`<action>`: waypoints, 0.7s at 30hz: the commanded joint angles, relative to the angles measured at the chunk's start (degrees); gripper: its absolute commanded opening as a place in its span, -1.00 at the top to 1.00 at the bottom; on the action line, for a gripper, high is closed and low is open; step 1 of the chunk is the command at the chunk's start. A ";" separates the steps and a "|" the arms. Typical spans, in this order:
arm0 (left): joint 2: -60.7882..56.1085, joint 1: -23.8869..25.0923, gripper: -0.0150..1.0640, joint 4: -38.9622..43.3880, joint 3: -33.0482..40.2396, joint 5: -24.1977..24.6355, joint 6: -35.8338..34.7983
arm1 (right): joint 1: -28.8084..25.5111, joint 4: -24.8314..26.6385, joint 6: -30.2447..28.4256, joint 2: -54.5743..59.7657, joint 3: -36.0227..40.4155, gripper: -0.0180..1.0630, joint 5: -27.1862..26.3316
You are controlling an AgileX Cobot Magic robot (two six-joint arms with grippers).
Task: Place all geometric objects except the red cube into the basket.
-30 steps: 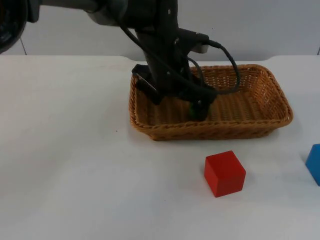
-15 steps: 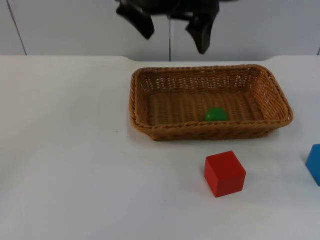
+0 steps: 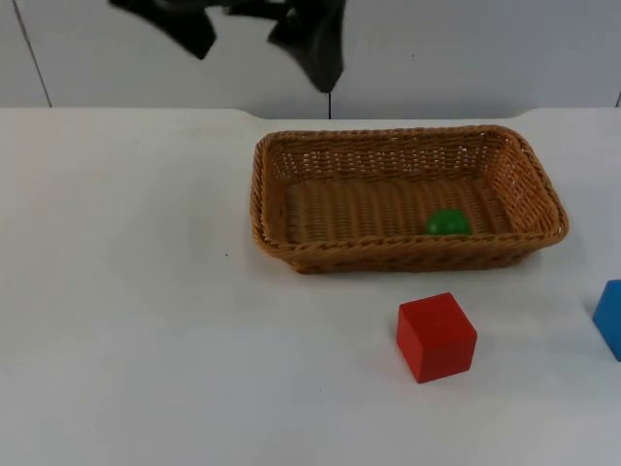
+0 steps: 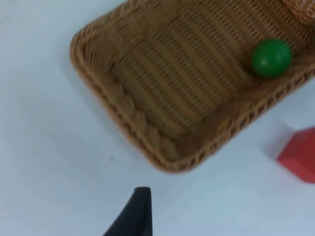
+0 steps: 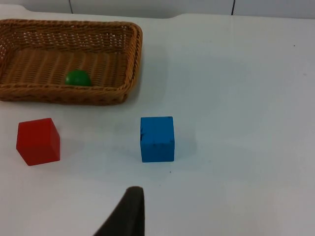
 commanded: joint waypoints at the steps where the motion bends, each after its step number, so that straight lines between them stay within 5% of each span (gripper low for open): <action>1: -4.78 -0.07 -0.98 0.66 6.66 -3.59 -1.27 | -0.30 -0.20 -0.18 -0.25 0.07 -0.98 -0.27; 7: -14.21 -0.07 -0.98 0.46 21.02 -8.46 -2.99 | -0.30 -0.20 -0.18 -0.25 0.07 -0.98 -0.27; 13: -17.81 0.76 -0.98 0.46 25.99 -10.17 -3.09 | -0.30 -0.20 -0.18 -0.25 0.07 -0.98 -0.27; 21: -20.14 13.97 -0.98 -0.20 27.33 -7.40 -3.09 | -0.30 -0.31 -0.18 -0.25 0.07 -0.98 -0.27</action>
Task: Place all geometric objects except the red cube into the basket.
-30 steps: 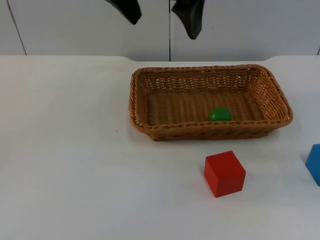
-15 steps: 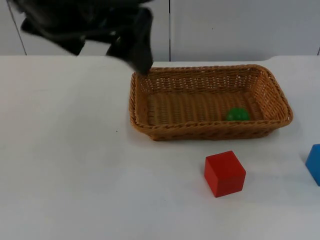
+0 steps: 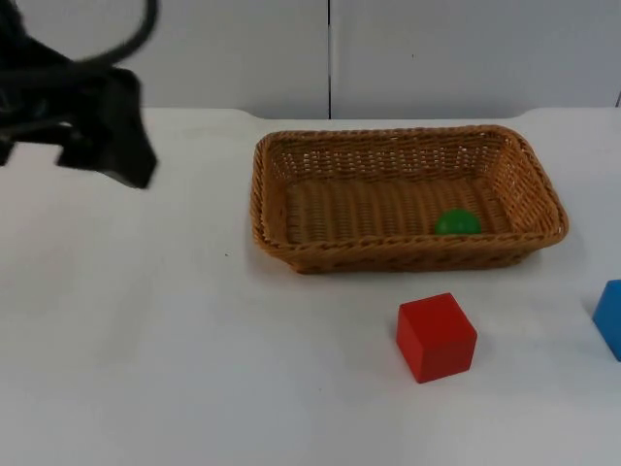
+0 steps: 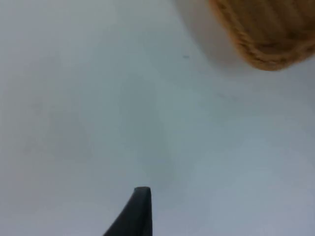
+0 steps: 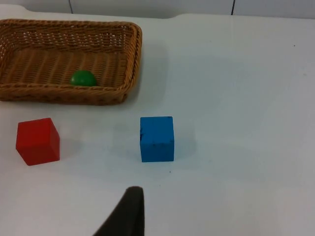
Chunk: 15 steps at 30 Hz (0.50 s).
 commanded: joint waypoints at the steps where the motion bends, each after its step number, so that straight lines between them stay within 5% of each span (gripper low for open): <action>1: -1.44 2.45 -0.98 -0.47 0.29 1.24 -0.52 | -0.30 -0.31 -0.18 -0.25 0.07 -0.98 -0.27; 8: -8.06 10.95 -0.98 0.01 2.25 3.35 -0.52 | -0.30 -0.31 -0.18 -0.25 0.07 -0.98 -0.27; 15: -15.91 13.77 -0.98 0.02 8.07 3.36 -0.52 | -0.30 -0.31 -0.18 -0.25 0.07 -0.98 -0.27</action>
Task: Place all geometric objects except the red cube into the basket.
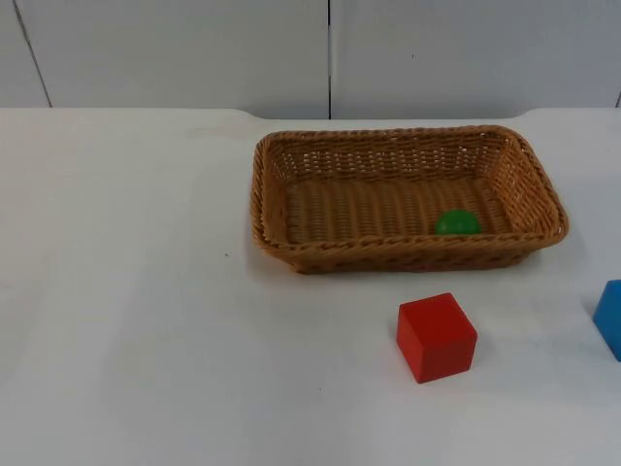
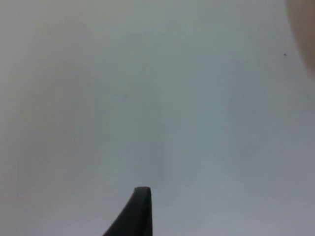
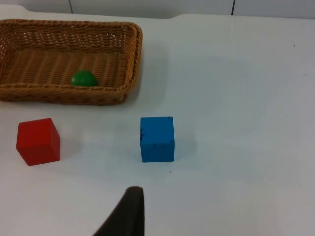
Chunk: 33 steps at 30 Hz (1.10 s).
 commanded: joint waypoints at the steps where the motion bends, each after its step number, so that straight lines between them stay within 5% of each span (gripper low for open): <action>1: -3.63 0.30 -0.98 -0.13 0.83 -0.11 -0.41 | -0.30 -0.31 -0.18 -0.25 0.07 -0.98 -0.27; 13: -10.59 0.30 -0.98 0.13 3.18 2.80 0.53 | -0.30 0.05 2.84 0.26 -0.42 -0.98 -0.89; 33: -10.59 0.30 -0.98 -0.23 3.16 2.14 0.53 | -0.30 0.57 4.51 65.24 -17.34 -0.91 -10.13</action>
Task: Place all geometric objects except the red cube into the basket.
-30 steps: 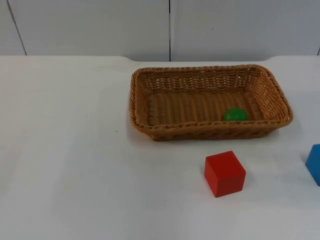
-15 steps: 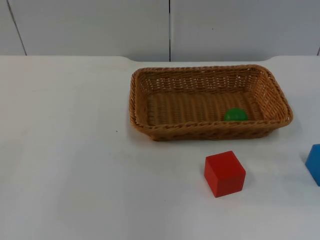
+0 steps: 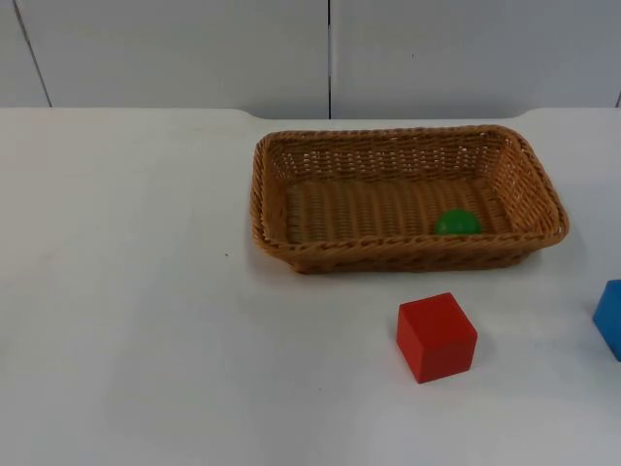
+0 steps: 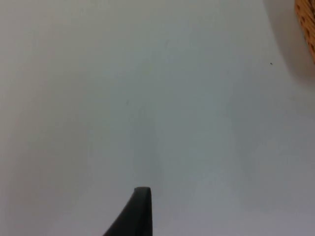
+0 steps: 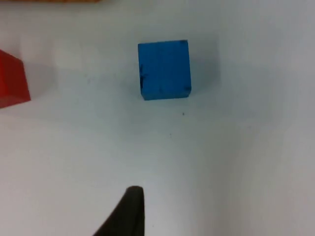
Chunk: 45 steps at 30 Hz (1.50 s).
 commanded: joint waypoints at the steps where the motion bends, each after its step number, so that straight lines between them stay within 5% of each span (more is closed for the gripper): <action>1: -0.26 0.30 -0.98 -0.36 0.08 -0.45 0.00 | -0.30 0.01 0.02 4.56 -1.36 -0.91 -2.14; 15: -0.26 0.30 -0.98 -0.59 0.08 -0.46 0.00 | -0.16 -1.42 -0.84 29.80 -2.77 -0.91 -19.76; 19: -0.26 0.30 -0.98 -0.60 0.08 -1.38 0.00 | 1.73 -2.86 1.60 33.94 -2.77 -0.90 -27.37; 28: -0.26 0.30 -0.98 -0.60 0.08 -1.66 0.00 | 3.91 -10.86 11.79 41.15 -2.77 -0.81 -32.35; 33: -0.26 0.30 -0.98 -0.60 0.08 -1.66 0.00 | 3.91 -10.86 12.95 42.83 -2.77 -0.37 -33.41; 37: -0.26 0.30 -0.98 -0.60 0.08 -1.66 0.00 | 3.91 -10.86 13.33 41.47 -2.77 0.69 -31.93; 38: -0.26 0.30 -0.98 -0.60 0.08 -1.66 0.00 | 3.91 -10.86 13.33 41.47 -2.77 0.69 -31.93; 39: -0.26 0.30 -0.98 -0.60 0.08 -1.66 0.00 | 3.91 -10.86 13.33 40.12 -2.77 0.97 -30.97; 45: -0.26 0.30 -0.98 -0.60 0.08 -1.66 0.00 | 3.91 -10.86 13.08 26.75 -2.77 0.97 -26.28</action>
